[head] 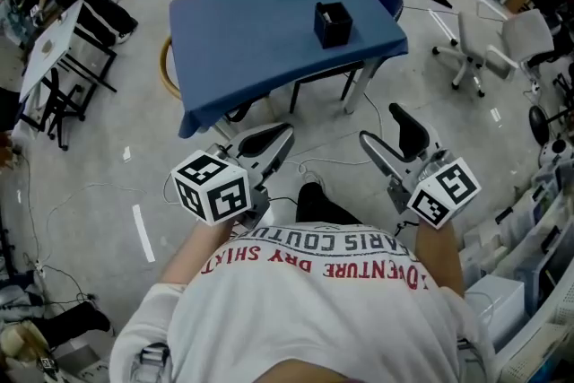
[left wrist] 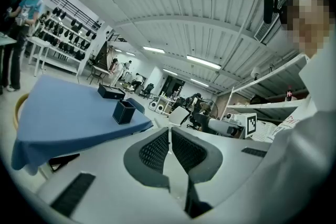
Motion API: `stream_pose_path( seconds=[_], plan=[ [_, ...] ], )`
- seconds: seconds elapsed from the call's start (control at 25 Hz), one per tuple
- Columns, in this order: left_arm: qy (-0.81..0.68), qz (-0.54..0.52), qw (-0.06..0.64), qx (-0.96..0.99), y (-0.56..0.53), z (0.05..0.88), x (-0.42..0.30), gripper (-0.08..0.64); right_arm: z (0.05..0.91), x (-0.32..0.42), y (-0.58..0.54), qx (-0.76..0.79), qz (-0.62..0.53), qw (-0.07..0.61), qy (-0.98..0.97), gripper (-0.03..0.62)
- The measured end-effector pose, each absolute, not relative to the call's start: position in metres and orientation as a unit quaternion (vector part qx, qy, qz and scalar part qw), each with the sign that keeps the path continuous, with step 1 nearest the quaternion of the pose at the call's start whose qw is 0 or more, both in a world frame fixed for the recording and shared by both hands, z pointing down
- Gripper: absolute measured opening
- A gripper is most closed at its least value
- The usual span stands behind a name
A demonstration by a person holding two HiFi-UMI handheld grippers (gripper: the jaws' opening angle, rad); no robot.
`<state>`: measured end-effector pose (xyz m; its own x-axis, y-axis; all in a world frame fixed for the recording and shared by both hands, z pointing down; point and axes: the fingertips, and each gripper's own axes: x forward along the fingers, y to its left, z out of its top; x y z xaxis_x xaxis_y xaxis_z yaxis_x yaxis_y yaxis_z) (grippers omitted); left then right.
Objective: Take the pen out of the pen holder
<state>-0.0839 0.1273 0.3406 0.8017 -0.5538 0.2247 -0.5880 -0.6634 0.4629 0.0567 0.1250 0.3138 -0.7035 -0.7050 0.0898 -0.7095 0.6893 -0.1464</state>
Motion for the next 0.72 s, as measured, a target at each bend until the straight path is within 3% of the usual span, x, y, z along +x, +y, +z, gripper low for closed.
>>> stream_pose_path(
  seconds=[0.72],
  plan=[
    [-0.336, 0.050, 0.289, 0.895, -0.025, 0.358, -0.076, 0.040, 0.331, 0.057, -0.031, 0.348, 0.105, 0.022, -0.931, 0.321]
  ],
)
